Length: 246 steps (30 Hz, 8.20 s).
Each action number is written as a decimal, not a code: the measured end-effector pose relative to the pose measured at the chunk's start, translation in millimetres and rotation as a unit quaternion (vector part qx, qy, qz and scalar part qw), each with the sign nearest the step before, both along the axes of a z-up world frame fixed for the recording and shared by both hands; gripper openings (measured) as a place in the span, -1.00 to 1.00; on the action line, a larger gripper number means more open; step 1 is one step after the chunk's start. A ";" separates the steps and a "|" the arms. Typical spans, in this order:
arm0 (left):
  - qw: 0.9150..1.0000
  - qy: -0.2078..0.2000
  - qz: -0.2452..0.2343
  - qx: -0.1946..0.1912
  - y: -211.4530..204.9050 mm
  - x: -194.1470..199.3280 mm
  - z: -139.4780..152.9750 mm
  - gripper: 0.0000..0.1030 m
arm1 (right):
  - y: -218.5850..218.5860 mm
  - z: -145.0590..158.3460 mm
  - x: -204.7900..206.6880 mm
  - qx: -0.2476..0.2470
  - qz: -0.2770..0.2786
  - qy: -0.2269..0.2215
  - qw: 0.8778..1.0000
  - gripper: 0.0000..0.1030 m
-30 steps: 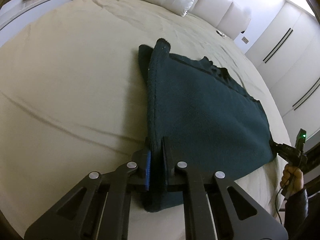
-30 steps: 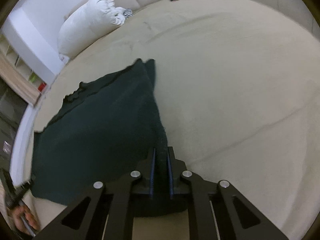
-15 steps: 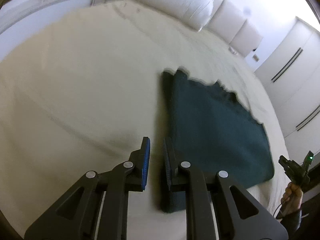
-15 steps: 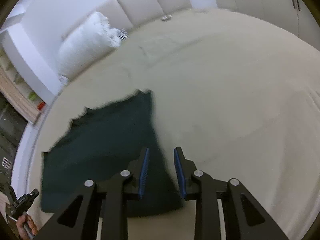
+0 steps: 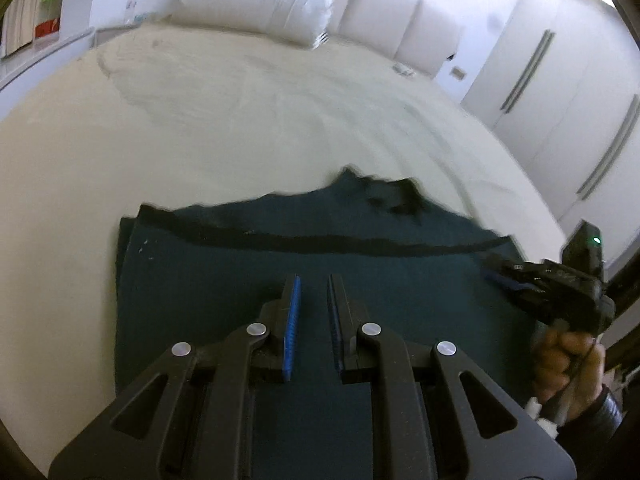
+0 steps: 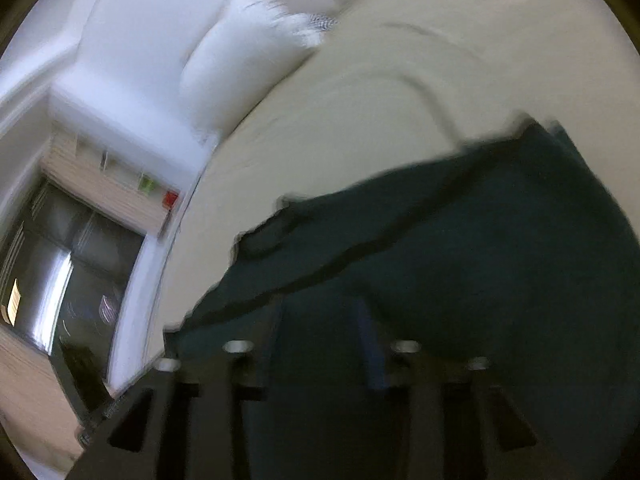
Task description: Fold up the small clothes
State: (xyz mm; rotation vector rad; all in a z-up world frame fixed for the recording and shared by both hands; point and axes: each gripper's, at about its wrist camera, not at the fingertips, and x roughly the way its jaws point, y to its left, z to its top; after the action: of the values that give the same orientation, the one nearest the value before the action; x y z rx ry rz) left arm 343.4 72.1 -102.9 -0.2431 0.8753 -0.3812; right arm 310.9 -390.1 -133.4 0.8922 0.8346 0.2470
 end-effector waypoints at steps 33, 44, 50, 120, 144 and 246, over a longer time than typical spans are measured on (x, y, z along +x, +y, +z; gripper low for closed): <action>0.993 0.007 0.049 -0.112 43.1 25.9 -37.5 -0.74 | -83.7 0.2 -37.6 -0.031 -0.168 -0.037 0.985 -0.74; 0.986 -0.122 0.076 0.078 6.4 -107.5 89.5 -0.41 | -12.9 121.8 -180.4 -0.266 -0.185 -0.132 0.937 0.44; 0.947 -0.273 0.132 0.110 2.1 -213.7 153.8 1.00 | 56.1 200.3 -252.1 -0.364 -0.210 -0.251 0.872 1.00; 0.970 -0.075 0.156 0.170 -10.6 -289.2 101.9 1.00 | 156.2 191.8 -287.1 -0.401 -0.010 -0.077 0.913 1.00; 0.970 -0.073 0.156 0.173 -14.4 -295.6 98.0 1.00 | 152.0 188.4 -289.7 -0.399 0.000 -0.065 0.915 1.00; 0.981 0.073 -0.148 -0.106 -236.5 -32.8 6.8 -0.79 | -66.3 30.6 -30.0 0.096 0.048 -0.017 0.994 0.92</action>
State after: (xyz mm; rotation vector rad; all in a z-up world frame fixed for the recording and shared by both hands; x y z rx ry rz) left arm 310.6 -164.5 -96.0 -0.3424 1.0199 -0.7429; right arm 280.9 -456.4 -102.8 1.0255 0.8321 0.4320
